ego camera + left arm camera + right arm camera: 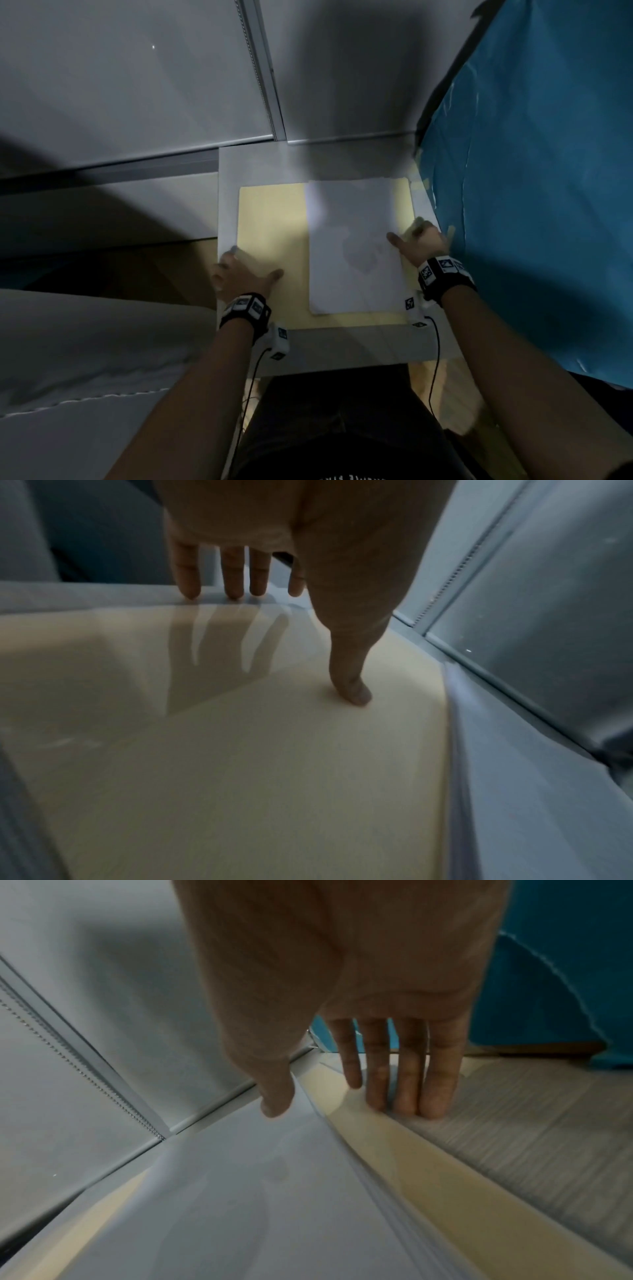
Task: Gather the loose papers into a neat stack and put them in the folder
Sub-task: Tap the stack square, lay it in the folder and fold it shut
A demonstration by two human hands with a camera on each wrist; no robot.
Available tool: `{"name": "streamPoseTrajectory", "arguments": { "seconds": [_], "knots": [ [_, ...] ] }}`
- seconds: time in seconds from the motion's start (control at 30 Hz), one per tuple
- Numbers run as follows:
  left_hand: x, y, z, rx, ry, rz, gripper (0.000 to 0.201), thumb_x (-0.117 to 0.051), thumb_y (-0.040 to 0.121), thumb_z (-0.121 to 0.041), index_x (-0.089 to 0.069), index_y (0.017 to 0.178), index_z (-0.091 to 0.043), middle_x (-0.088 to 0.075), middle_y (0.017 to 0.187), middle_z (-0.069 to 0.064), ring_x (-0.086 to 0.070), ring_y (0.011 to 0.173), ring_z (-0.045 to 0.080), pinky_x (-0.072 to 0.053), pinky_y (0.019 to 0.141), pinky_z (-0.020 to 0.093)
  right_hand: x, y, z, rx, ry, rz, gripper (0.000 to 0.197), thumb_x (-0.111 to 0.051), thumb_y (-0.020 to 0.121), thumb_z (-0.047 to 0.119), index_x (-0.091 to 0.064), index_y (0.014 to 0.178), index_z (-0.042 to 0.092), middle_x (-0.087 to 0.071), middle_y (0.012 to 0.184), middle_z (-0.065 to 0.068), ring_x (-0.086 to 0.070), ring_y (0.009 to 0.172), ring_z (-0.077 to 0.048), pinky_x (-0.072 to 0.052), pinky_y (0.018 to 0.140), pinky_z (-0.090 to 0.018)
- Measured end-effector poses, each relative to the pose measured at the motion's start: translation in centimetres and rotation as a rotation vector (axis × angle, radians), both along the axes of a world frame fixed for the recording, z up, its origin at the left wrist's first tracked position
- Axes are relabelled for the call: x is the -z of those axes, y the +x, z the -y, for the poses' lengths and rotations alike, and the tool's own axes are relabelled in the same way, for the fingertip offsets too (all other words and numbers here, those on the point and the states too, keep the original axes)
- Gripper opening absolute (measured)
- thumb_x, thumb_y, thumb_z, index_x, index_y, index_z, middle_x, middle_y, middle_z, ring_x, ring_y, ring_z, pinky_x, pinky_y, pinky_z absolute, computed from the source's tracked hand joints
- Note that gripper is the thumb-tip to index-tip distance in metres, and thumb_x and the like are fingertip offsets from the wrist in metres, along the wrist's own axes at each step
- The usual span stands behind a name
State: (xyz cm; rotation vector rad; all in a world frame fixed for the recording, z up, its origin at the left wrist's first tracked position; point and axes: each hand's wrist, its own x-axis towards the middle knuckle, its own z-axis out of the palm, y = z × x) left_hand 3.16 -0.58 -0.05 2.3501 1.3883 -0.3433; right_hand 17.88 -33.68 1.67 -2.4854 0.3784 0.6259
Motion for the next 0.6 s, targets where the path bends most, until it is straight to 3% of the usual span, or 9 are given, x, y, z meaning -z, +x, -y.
{"name": "streamPoseTrajectory", "arguments": {
  "seconds": [0.1, 0.17, 0.27, 0.33, 0.4, 0.5, 0.53, 0.6],
  "knots": [
    [0.0, 0.0, -1.2, -0.092, -0.037, -0.079, 0.152, -0.097, 0.031, -0.075, -0.031, 0.151, -0.012, -0.035, 0.155, 0.02, -0.039, 0.143, 0.043, -0.045, 0.108, 0.065, 0.3, -0.6, -0.2, -0.04, -0.12, -0.028, 0.089, -0.08, 0.078, 0.058, -0.043, 0.142, 0.01, -0.052, 0.137, -0.015, -0.055, 0.124, -0.033, -0.05, 0.092, -0.038],
    [-0.8, 0.3, -1.3, -0.154, -0.083, -0.066, 0.155, -0.1, 0.026, -0.071, -0.031, 0.15, -0.009, -0.036, 0.154, 0.019, -0.041, 0.142, 0.042, -0.045, 0.109, 0.064, 0.7, -0.9, -0.5, -0.068, -0.187, -0.066, 0.105, -0.085, 0.074, 0.056, -0.033, 0.151, 0.006, -0.046, 0.146, -0.018, -0.05, 0.134, -0.036, -0.05, 0.1, -0.041],
    [-1.6, 0.3, -2.0, -0.171, -0.246, 0.075, 0.139, -0.108, 0.035, -0.05, -0.037, 0.148, -0.012, -0.048, 0.146, 0.015, -0.053, 0.134, 0.038, -0.052, 0.104, 0.055, 1.0, -0.4, -0.7, -0.072, -0.213, -0.123, 0.113, -0.088, 0.073, 0.052, -0.028, 0.154, 0.003, -0.044, 0.151, -0.019, -0.046, 0.139, -0.035, -0.046, 0.107, -0.041],
    [-2.8, 0.1, -2.4, -0.148, -0.344, 0.14, 0.13, -0.108, 0.048, -0.042, -0.04, 0.155, -0.015, -0.054, 0.148, 0.012, -0.057, 0.134, 0.037, -0.055, 0.105, 0.051, 0.9, 0.1, -0.6, -0.039, -0.191, -0.191, 0.115, -0.087, 0.075, 0.053, -0.023, 0.158, 0.004, -0.034, 0.159, -0.02, -0.037, 0.146, -0.035, -0.04, 0.114, -0.044],
    [-4.8, 0.0, -2.6, -0.086, -0.364, 0.2, 0.11, -0.097, 0.068, -0.052, -0.046, 0.156, -0.013, -0.057, 0.148, 0.01, -0.059, 0.135, 0.036, -0.054, 0.108, 0.047, 0.6, 0.4, -0.4, 0.003, -0.162, -0.242, 0.117, -0.087, 0.077, 0.049, -0.018, 0.16, 0.004, -0.027, 0.164, -0.019, -0.031, 0.15, -0.035, -0.037, 0.117, -0.044],
    [-8.8, 0.5, -3.0, 0.071, -0.508, 0.343, 0.085, -0.064, 0.088, -0.077, -0.064, 0.146, -0.015, -0.07, 0.139, 0.007, -0.065, 0.129, 0.027, -0.048, 0.113, 0.041, 0.7, 1.1, -0.1, 0.128, 0.042, -0.156, 0.104, -0.092, 0.074, 0.042, -0.033, 0.154, 0.009, -0.045, 0.154, -0.015, -0.047, 0.14, -0.034, -0.045, 0.11, -0.041],
    [-10.0, 0.7, -2.7, 0.112, -0.626, 0.386, 0.085, -0.053, 0.089, -0.084, -0.07, 0.139, -0.018, -0.077, 0.125, 0.0, -0.071, 0.118, 0.021, -0.051, 0.108, 0.04, 0.6, 1.1, 0.0, 0.169, 0.118, -0.126, 0.098, -0.091, 0.074, 0.045, -0.039, 0.15, 0.01, -0.05, 0.149, -0.014, -0.052, 0.135, -0.034, -0.048, 0.106, -0.04],
    [-11.3, 1.6, -1.7, 0.103, -0.866, 0.386, 0.097, -0.035, 0.083, -0.096, -0.075, 0.126, -0.018, -0.078, 0.087, -0.012, -0.073, 0.083, 0.01, -0.055, 0.086, 0.035, 1.1, 1.3, 0.1, 0.245, 0.24, -0.054, 0.079, -0.087, 0.073, 0.056, -0.051, 0.131, 0.016, -0.061, 0.131, -0.012, -0.061, 0.118, -0.031, -0.052, 0.095, -0.037]
  ]
}}
